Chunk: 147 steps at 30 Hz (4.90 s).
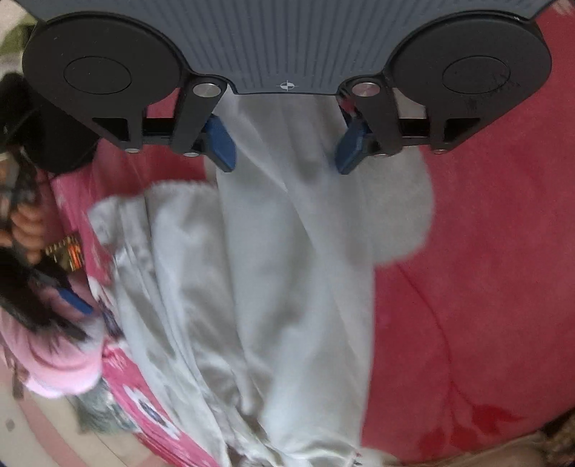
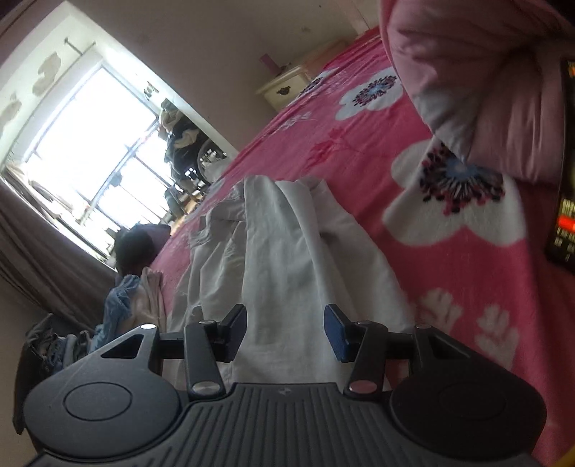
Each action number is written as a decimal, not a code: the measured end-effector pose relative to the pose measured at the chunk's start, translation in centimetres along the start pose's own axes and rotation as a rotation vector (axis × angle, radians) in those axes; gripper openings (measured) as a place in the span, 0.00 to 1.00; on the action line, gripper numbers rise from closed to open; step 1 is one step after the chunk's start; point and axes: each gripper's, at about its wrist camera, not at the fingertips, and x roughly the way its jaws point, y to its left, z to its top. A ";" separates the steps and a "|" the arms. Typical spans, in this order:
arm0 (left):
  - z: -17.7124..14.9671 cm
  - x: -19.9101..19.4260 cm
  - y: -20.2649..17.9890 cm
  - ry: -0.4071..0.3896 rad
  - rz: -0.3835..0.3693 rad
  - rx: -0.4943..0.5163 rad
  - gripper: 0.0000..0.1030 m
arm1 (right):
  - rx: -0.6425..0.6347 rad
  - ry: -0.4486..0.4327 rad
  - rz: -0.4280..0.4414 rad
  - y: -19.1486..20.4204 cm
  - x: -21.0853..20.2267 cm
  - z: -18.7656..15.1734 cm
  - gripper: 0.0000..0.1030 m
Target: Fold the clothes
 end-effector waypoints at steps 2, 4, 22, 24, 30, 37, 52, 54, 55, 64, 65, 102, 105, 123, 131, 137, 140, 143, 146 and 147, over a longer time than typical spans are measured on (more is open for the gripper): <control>-0.5 0.1 -0.4 -0.016 0.039 0.021 0.18 | 0.016 -0.005 0.005 -0.7 0.4 -0.3 0.50; -0.6 -0.3 -0.3 -0.040 0.062 0.028 0.04 | 0.036 -0.015 -0.004 -1.2 0.5 -0.4 0.50; 5.6 -13.4 8.5 -0.346 0.718 -0.118 0.02 | 0.116 -0.033 0.011 -3.1 -0.4 -0.7 0.50; 6.3 -11.0 9.4 -0.284 0.793 -0.085 0.04 | 0.118 -0.030 0.006 -3.2 -0.3 -0.7 0.50; 4.8 -8.0 10.7 -0.187 0.705 -0.107 0.39 | 0.127 -0.022 -0.020 -3.8 0.0 -0.7 0.50; 2.8 -13.5 13.0 -0.270 0.584 -0.252 0.57 | 0.127 0.005 -0.031 -3.8 0.7 -0.8 0.50; 4.8 -10.2 1.9 -0.422 0.288 0.031 0.63 | 0.119 0.011 -0.201 -4.5 1.4 2.6 0.49; 5.9 -6.3 0.0 -0.369 0.219 0.103 0.63 | 0.091 0.043 -0.229 -4.0 2.4 3.0 0.46; 6.5 -4.4 -0.8 -0.342 0.194 0.127 0.63 | 0.073 0.054 -0.243 -3.5 2.7 3.0 0.45; 8.0 4.6 -6.2 -0.268 0.130 0.353 0.63 | -0.321 0.258 -0.091 5.5 0.2 -0.9 0.46; 7.9 5.0 -6.4 -0.269 0.131 0.366 0.63 | -0.376 0.289 -0.076 6.5 0.0 -2.0 0.46; 7.2 7.3 -5.5 -0.276 0.148 0.312 0.63 | -0.478 -0.381 -0.350 14.5 -0.2 24.2 0.00; 7.3 7.3 -5.4 -0.272 0.142 0.301 0.63 | -0.511 -0.452 -0.460 15.4 2.7 28.7 0.00; 8.1 7.5 -5.1 -0.245 0.106 0.274 0.65 | -0.511 -0.391 -0.862 9.8 15.4 34.5 0.57; 8.2 7.0 -4.8 -0.273 0.088 0.237 0.65 | -0.519 -0.185 -0.230 13.0 5.5 24.6 0.54; 7.7 5.5 -5.2 -0.343 0.142 0.264 0.65 | -0.480 0.103 0.006 12.3 1.4 13.9 0.51; 6.9 4.1 -5.4 -0.362 0.130 0.280 0.65 | -0.447 0.229 -0.017 10.3 0.8 8.8 0.51; 5.7 3.4 -5.9 -0.360 0.103 0.315 0.65 | -0.376 0.381 -0.105 7.3 1.5 3.7 0.45; 4.4 3.3 -6.7 -0.347 0.082 0.358 0.65 | -0.339 0.440 -0.206 4.9 1.4 -0.4 0.40; 4.0 3.3 -6.9 -0.340 0.074 0.372 0.65 | -0.324 0.449 -0.229 4.1 1.3 -1.4 0.40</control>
